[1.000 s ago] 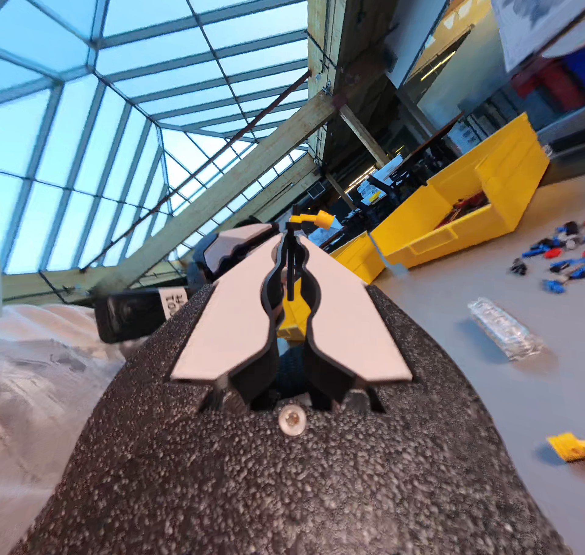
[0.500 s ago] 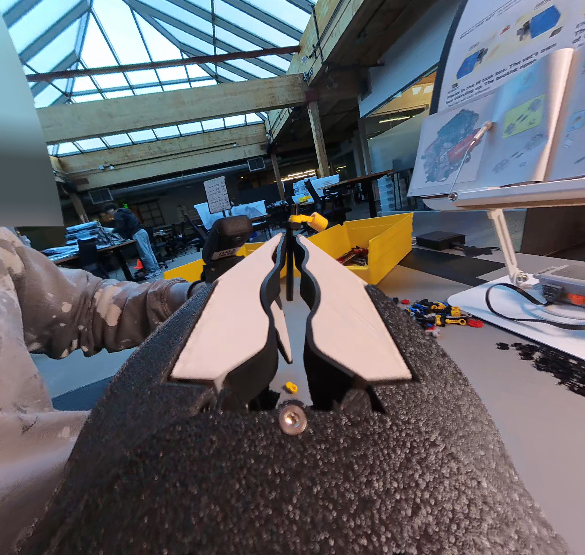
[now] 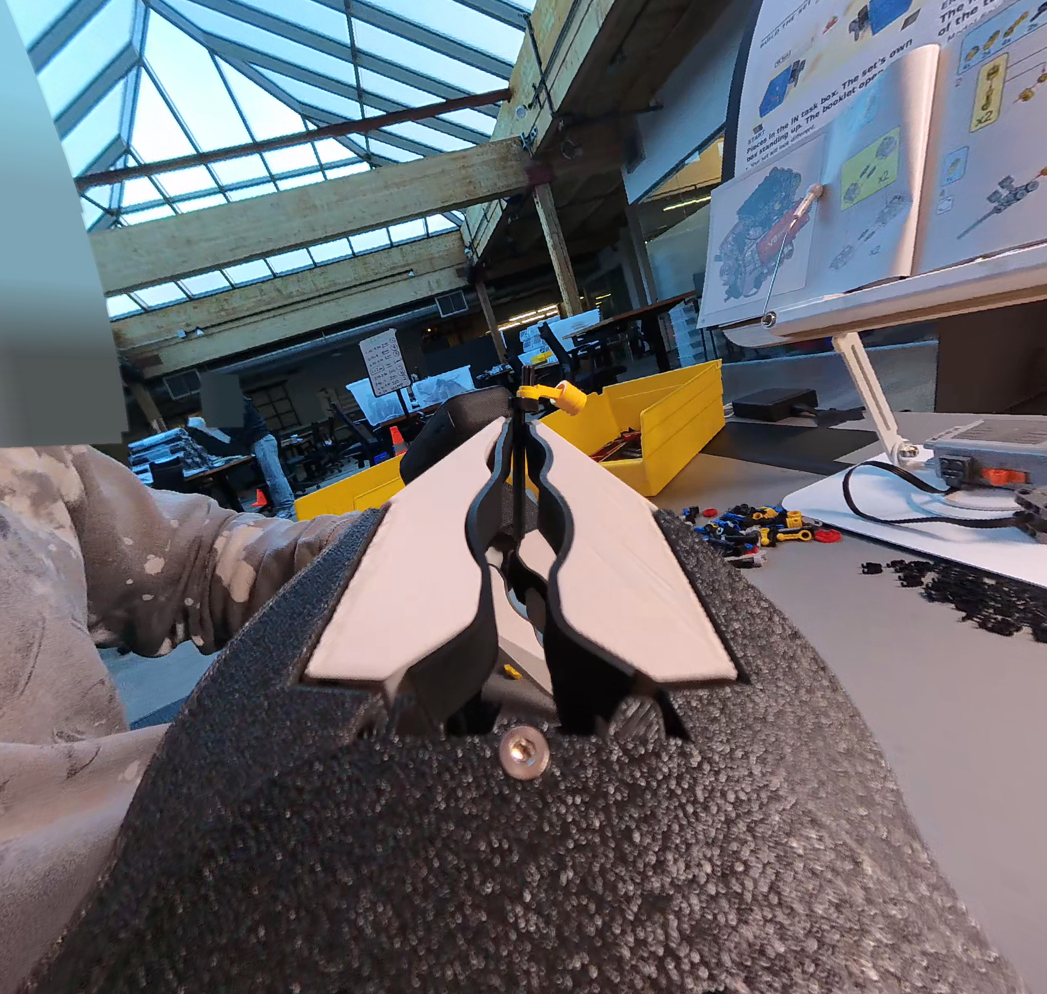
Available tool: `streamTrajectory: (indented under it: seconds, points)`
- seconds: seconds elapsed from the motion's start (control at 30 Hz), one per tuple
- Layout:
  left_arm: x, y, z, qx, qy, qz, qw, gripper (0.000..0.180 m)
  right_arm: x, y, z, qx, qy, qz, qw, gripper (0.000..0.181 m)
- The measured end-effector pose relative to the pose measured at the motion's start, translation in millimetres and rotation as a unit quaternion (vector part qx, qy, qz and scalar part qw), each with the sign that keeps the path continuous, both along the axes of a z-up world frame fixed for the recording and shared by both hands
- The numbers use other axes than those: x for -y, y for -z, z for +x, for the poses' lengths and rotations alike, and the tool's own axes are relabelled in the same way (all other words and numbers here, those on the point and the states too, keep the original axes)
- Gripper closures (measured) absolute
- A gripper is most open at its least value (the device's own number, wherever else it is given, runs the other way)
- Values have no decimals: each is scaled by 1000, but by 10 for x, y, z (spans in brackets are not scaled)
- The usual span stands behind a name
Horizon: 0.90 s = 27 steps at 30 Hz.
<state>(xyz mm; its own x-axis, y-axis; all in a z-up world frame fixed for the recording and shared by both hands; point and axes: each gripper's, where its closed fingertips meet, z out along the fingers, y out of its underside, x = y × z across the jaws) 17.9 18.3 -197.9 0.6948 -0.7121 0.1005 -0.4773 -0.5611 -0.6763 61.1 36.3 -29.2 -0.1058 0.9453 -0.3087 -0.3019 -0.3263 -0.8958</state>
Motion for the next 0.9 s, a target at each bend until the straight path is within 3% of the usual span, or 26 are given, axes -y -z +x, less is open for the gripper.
streamTrajectory:
  seconds: [0.9]
  points:
    - [8, -7, -186, -52, 17, -54, 997, 174, 13, 58, -21, 11, -14, -8, 1000, 178]
